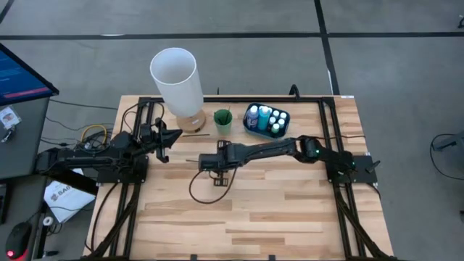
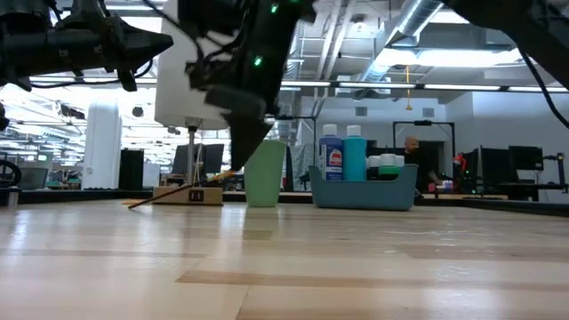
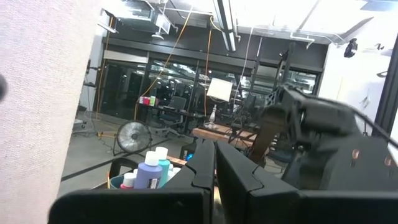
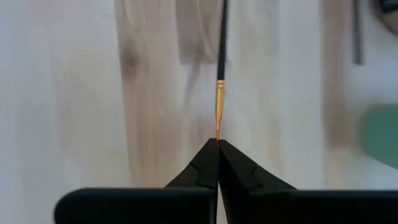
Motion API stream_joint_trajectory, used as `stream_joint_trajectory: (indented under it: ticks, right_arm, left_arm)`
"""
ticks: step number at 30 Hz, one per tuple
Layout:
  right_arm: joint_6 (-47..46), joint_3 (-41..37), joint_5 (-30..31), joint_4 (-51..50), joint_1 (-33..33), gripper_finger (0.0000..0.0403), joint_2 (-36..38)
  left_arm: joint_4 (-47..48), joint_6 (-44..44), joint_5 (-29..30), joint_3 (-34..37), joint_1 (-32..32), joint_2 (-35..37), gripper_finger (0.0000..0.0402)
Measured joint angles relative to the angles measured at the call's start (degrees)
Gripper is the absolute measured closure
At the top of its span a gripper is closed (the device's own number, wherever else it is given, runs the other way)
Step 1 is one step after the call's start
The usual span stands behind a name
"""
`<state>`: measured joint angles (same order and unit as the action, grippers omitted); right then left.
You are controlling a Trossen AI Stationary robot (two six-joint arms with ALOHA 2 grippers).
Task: Pick & Place Paint Supplies
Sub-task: Put the bottom gold paint brush into the green cup
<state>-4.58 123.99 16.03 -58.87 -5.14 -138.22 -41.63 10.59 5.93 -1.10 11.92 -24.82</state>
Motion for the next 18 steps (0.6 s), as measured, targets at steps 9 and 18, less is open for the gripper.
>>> stream_joint_trajectory:
  ticks: [9,18]
  right_arm:
    - [-2.09,0.18,6.23,-10.68,-0.99,0.0403,6.9]
    - [-3.02,0.2,13.93,-13.95,-0.09,0.0403,13.29]
  left_arm:
    - [-0.03,-0.01,-0.02,0.0,0.0,0.01,0.0399]
    - [-0.02,-0.01,-0.01,0.0,0.0,0.0,0.0399]
